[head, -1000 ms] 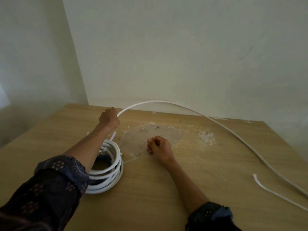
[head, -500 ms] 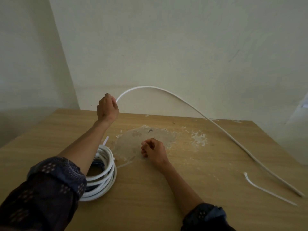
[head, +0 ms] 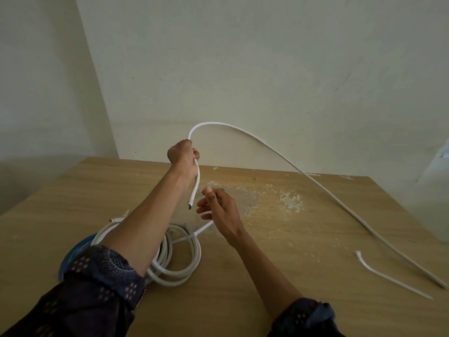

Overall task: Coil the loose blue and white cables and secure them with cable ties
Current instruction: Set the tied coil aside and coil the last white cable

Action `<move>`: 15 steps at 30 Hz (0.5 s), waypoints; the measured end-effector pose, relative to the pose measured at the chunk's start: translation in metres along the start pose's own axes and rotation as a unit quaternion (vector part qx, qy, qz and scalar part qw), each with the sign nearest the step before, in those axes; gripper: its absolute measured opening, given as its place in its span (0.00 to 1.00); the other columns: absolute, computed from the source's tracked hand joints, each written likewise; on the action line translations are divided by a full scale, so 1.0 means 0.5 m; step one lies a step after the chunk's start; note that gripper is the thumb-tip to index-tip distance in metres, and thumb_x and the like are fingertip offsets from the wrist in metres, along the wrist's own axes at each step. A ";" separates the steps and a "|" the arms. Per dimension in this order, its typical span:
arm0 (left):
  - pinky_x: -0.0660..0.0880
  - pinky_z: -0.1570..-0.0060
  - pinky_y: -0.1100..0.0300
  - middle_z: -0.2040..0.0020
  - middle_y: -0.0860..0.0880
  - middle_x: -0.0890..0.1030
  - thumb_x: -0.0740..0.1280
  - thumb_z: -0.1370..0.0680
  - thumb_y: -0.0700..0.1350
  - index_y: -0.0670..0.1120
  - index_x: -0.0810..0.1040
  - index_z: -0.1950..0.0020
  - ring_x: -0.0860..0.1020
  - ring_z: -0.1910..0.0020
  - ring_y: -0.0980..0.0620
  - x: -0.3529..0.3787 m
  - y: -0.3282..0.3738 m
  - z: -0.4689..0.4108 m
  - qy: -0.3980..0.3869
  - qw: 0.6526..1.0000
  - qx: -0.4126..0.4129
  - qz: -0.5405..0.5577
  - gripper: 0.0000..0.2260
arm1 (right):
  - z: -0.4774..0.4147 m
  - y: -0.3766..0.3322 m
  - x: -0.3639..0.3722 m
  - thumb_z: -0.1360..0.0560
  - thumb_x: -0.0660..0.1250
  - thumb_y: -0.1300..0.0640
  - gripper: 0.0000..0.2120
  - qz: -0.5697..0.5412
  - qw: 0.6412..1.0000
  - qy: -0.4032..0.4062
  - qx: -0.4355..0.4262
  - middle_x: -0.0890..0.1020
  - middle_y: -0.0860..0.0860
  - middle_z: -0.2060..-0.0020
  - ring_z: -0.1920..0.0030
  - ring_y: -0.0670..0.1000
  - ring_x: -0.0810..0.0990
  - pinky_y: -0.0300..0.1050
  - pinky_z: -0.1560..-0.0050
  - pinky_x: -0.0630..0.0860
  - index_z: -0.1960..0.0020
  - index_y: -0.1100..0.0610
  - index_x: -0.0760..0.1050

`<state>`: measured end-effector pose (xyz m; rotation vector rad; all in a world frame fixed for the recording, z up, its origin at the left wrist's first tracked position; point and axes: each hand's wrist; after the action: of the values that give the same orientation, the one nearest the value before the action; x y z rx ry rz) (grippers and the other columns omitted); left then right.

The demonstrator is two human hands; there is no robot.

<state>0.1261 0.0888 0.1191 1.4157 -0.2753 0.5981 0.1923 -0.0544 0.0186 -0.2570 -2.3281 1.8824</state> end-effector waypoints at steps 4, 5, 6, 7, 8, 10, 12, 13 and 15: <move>0.60 0.79 0.63 0.70 0.46 0.66 0.59 0.24 0.30 0.41 0.71 0.61 0.62 0.74 0.51 0.008 -0.006 0.019 0.009 1.000 0.018 -0.003 0.09 | 0.007 -0.036 0.014 0.17 0.64 0.53 0.17 -0.107 0.994 -0.038 0.013 0.86 0.58 0.54 0.54 0.60 0.87 0.51 0.54 0.84 0.32 0.61 0.74; 0.60 0.79 0.63 0.70 0.46 0.66 0.59 0.24 0.31 0.41 0.72 0.61 0.62 0.73 0.51 0.005 -0.010 0.022 0.012 1.000 0.020 -0.008 0.08 | 0.007 -0.044 0.014 0.17 0.64 0.57 0.16 -0.147 0.988 -0.047 0.021 0.86 0.61 0.53 0.54 0.59 0.87 0.51 0.54 0.84 0.31 0.61 0.73; 0.60 0.79 0.63 0.69 0.46 0.67 0.59 0.24 0.31 0.40 0.73 0.60 0.62 0.73 0.51 0.000 -0.014 0.025 0.013 1.000 0.017 -0.008 0.08 | 0.007 -0.051 0.012 0.17 0.64 0.60 0.15 -0.178 0.982 -0.062 0.030 0.85 0.61 0.52 0.55 0.59 0.86 0.50 0.54 0.83 0.31 0.61 0.73; 0.61 0.79 0.64 0.69 0.46 0.67 0.59 0.23 0.31 0.39 0.74 0.59 0.63 0.73 0.52 -0.005 -0.018 0.026 0.011 1.000 0.011 -0.003 0.08 | 0.006 -0.054 0.011 0.17 0.64 0.61 0.15 -0.192 0.977 -0.079 0.037 0.85 0.61 0.54 0.57 0.57 0.86 0.49 0.55 0.83 0.31 0.62 0.73; 0.61 0.78 0.64 0.69 0.47 0.68 0.60 0.22 0.31 0.38 0.76 0.57 0.64 0.74 0.53 -0.008 -0.019 0.030 0.005 1.000 0.009 -0.002 0.08 | 0.007 -0.055 0.010 0.17 0.64 0.61 0.16 -0.184 0.978 -0.093 0.036 0.84 0.59 0.56 0.58 0.56 0.85 0.48 0.55 0.83 0.31 0.61 0.74; 0.63 0.77 0.63 0.69 0.48 0.71 0.61 0.20 0.34 0.42 0.80 0.54 0.66 0.74 0.54 -0.018 -0.024 0.029 -0.020 0.997 0.045 -0.054 0.09 | 0.006 -0.047 0.000 0.18 0.65 0.63 0.18 -0.092 0.991 -0.096 0.012 0.81 0.55 0.60 0.62 0.52 0.82 0.46 0.58 0.81 0.29 0.58 0.73; 0.66 0.74 0.60 0.67 0.47 0.73 0.62 0.19 0.35 0.47 0.81 0.56 0.68 0.72 0.53 -0.039 -0.025 0.020 -0.056 0.976 0.117 -0.173 0.12 | -0.002 -0.039 -0.021 0.18 0.63 0.65 0.21 0.085 0.991 -0.093 -0.038 0.79 0.52 0.63 0.66 0.47 0.77 0.40 0.63 0.76 0.26 0.57 0.71; 0.67 0.72 0.59 0.66 0.47 0.75 0.62 0.19 0.36 0.48 0.82 0.56 0.69 0.71 0.52 -0.053 -0.025 0.015 -0.078 0.961 0.140 -0.227 0.12 | -0.010 -0.037 -0.035 0.18 0.62 0.64 0.21 0.179 0.977 -0.099 -0.066 0.78 0.50 0.64 0.67 0.46 0.74 0.38 0.64 0.74 0.25 0.57 0.70; 0.68 0.71 0.58 0.67 0.48 0.75 0.62 0.18 0.36 0.43 0.83 0.50 0.69 0.71 0.52 -0.086 -0.027 0.002 -0.121 0.929 0.156 -0.314 0.10 | -0.028 -0.042 -0.052 0.17 0.61 0.63 0.21 0.321 0.933 -0.130 -0.103 0.81 0.50 0.57 0.62 0.46 0.75 0.37 0.61 0.73 0.25 0.55 0.71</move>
<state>0.0984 0.0774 0.0857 1.7754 0.0935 -0.0700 0.2198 -0.0509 0.0421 -0.9511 -2.8773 2.0128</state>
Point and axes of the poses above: each hand's wrist, its own z-axis away from the middle knuckle, its own x-axis out of the palm, y = z × x
